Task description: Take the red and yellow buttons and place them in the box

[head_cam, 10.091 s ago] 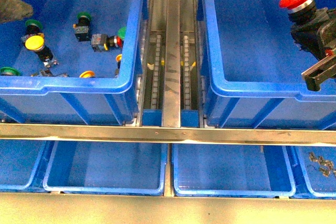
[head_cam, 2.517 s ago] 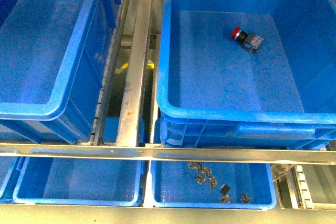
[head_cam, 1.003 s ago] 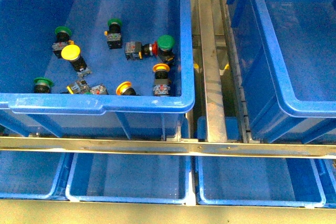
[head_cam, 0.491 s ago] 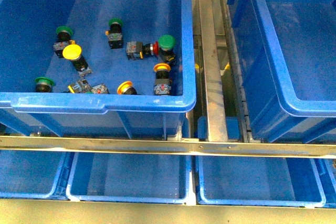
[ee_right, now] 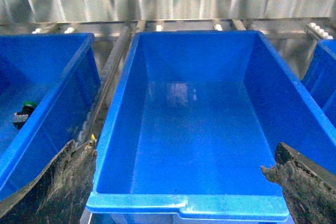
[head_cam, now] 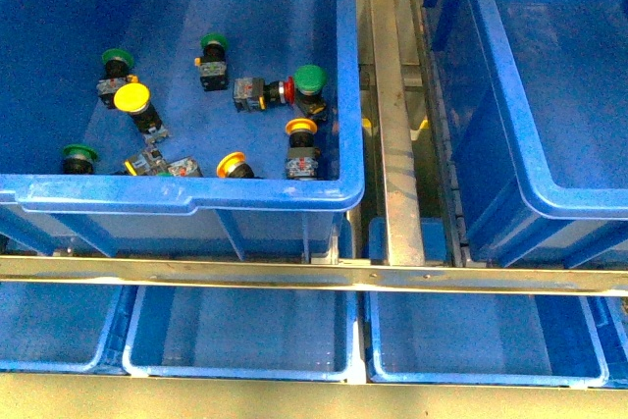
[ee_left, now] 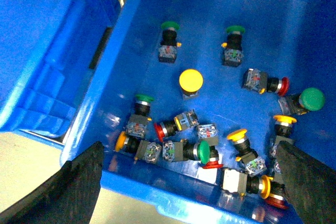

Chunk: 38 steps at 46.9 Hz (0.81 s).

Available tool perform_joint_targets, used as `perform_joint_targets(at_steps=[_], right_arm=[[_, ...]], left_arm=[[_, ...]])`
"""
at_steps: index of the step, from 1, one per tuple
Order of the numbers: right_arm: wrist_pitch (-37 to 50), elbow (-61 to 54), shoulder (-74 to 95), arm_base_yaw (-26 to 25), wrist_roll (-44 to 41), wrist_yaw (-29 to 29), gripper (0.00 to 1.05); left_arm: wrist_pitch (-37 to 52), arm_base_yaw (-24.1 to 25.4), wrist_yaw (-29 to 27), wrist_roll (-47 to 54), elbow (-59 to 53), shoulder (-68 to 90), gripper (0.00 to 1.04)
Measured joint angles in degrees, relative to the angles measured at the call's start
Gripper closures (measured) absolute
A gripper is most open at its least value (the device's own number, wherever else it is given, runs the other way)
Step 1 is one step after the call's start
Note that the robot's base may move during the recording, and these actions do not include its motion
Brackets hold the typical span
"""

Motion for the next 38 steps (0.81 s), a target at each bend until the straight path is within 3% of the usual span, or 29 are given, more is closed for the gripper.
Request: perform_joint_targets(at_steps=[16,38], right_arm=[[0.0,0.0,0.0,0.0,0.0,0.0,0.06],[0.0,0.0,0.0,0.0,0.0,0.0,0.06]], left_arm=[[7.3,6.3,10.1,2.6,6.1,22.9,0.08],[10.0,9.4,13.1,11.8,21.3,44.6,0.08]])
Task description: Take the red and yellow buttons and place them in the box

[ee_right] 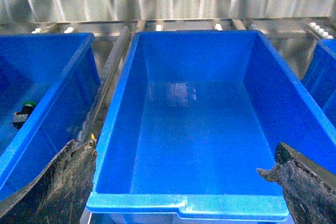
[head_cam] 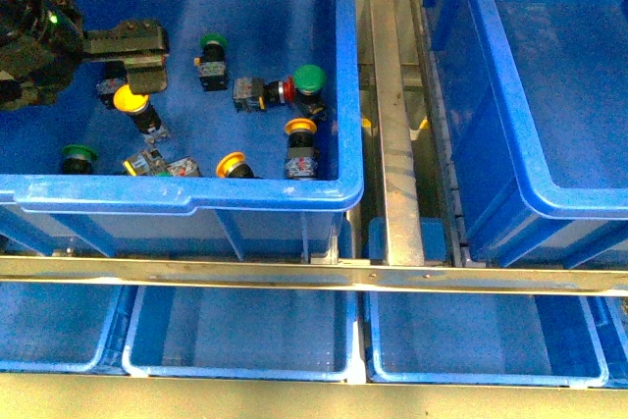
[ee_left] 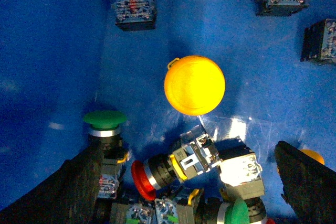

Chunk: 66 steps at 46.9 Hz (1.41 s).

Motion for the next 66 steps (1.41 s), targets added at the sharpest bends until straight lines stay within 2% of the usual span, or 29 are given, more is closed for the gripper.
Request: perform_joint_targets(at_steps=[38,56,58,66], right_arm=[[0.0,0.0,0.0,0.0,0.0,0.0,0.06],[0.0,0.0,0.0,0.0,0.0,0.0,0.06],[0.0,0.0,0.0,0.0,0.0,0.0,0.06],[0.0,0.0,0.0,0.0,0.0,0.0,0.06]], left_arm=[[0.2,1.5,1.3,2.9,13.4,13.3,0.08],[0.0,1.6,2.6,2.6,14.4,14.3,0.08],[0.0,1.6,2.6,2.6,14.4,14.3,0.1],[0.3,1.6,2.6,2.4,14.4,14.4,0.29]])
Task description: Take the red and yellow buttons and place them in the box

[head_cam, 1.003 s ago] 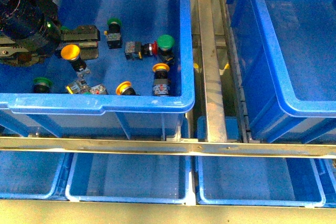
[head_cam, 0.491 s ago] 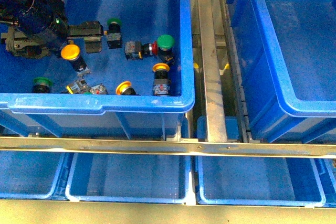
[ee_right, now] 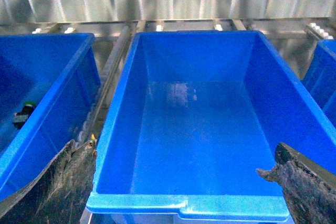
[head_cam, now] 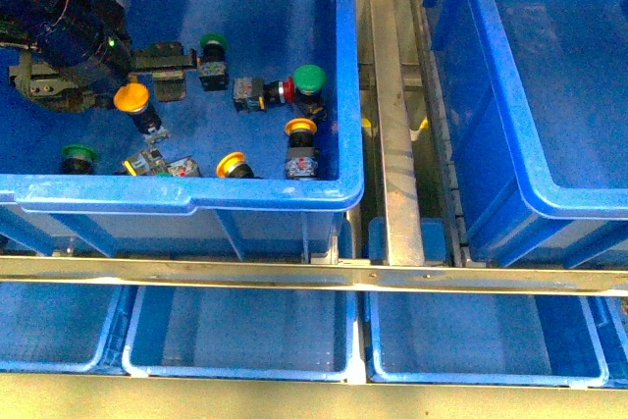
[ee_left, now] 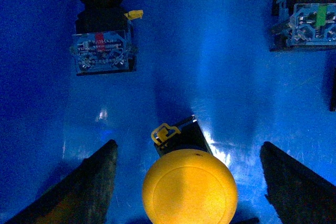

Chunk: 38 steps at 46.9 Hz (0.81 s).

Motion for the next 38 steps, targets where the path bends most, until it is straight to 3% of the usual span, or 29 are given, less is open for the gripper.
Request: perform_joint_targets(at_steps=[12,21,38], right_arm=[[0.0,0.0,0.0,0.0,0.0,0.0,0.06],[0.0,0.0,0.0,0.0,0.0,0.0,0.06],[0.0,0.0,0.0,0.0,0.0,0.0,0.06]], left_arm=[[0.4,0.1,0.0,-0.5,-0.4,0.0,0.68],[1.6,0.3,0.0,-2.4,-2.0,-0.7,0.7],[6.7,2.5,5.5,-18.0,-13.3,-15.0,0.7]])
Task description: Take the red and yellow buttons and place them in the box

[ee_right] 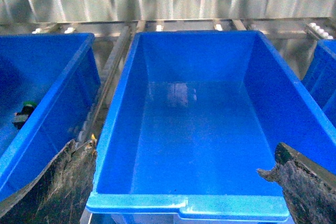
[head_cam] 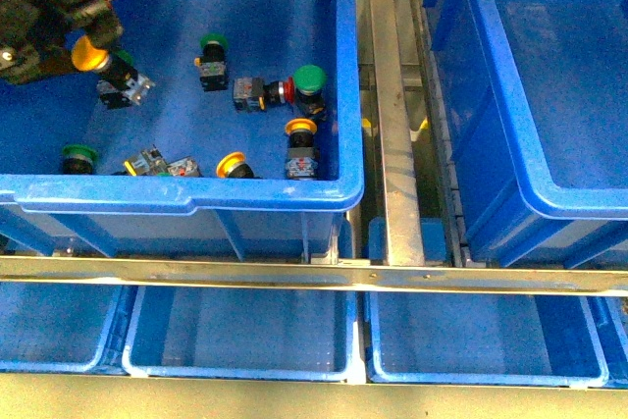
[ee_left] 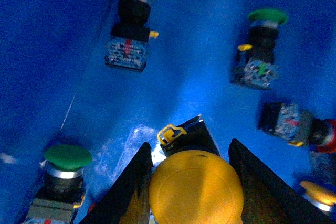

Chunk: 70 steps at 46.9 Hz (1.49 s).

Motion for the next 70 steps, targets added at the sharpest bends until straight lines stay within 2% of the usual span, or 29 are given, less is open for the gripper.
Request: perform_joint_targets(at_steps=[14,25,54,70], right_arm=[[0.0,0.0,0.0,0.0,0.0,0.0,0.06],[0.0,0.0,0.0,0.0,0.0,0.0,0.06],[0.0,0.0,0.0,0.0,0.0,0.0,0.06],[0.0,0.0,0.0,0.0,0.0,0.0,0.06]], left_arm=[[0.8,0.0,3.5,-9.8,-11.3,-12.8,0.7],[-0.7,-7.6,4.4,-18.0,-15.6,-20.0,0.7],[-2.9,-25.9,3.7,-31.9,-0.6,-15.1,0.7],[-3.8,-31.9,2.1,-35.7,3.3,-12.5,0.7]])
